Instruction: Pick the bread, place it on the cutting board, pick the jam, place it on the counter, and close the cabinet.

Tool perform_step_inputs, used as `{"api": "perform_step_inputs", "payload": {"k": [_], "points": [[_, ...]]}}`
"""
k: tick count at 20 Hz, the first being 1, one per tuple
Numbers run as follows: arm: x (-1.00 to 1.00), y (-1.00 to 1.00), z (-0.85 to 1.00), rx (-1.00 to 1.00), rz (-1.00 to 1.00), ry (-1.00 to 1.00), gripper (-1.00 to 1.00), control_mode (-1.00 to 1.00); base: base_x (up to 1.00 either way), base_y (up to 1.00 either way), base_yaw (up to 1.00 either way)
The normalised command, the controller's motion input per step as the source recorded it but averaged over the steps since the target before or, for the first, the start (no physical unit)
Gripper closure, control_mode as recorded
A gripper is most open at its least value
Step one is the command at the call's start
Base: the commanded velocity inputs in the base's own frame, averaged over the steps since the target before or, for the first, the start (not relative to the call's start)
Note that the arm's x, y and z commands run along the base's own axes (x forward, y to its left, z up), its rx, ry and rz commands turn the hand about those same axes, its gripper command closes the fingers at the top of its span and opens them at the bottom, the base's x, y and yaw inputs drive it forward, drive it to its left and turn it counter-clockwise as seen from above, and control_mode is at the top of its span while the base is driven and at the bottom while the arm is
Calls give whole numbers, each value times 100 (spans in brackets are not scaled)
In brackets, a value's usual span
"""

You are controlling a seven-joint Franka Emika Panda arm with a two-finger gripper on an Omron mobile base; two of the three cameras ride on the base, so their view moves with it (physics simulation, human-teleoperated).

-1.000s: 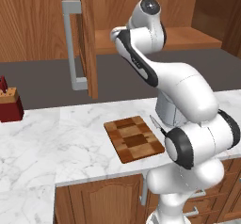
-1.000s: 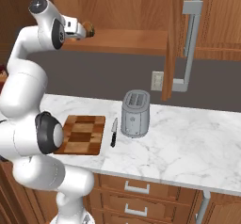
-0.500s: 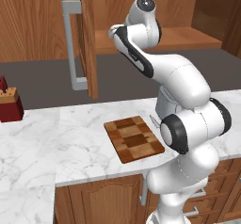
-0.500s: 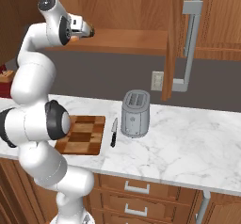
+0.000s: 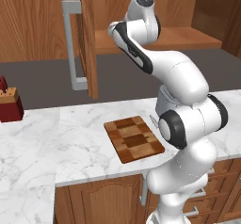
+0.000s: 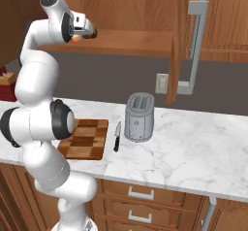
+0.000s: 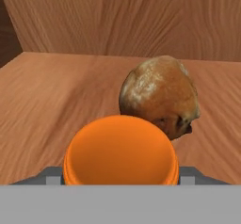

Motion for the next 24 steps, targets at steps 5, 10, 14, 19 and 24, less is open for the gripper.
{"api": "perform_step_inputs", "payload": {"k": [5,10,14,19,24], "points": [[0,0,0,0,0,0,100,-100,0,0,0],[-3,-3,0,0,0,0,100,-100,0,0,0],[-12,-7,0,0,0,0,100,-100,0,0,0],[-11,-5,1,0,0,0,100,-100,0,0,0],[-16,-4,3,0,0,0,100,-100,0,0,0]]}}
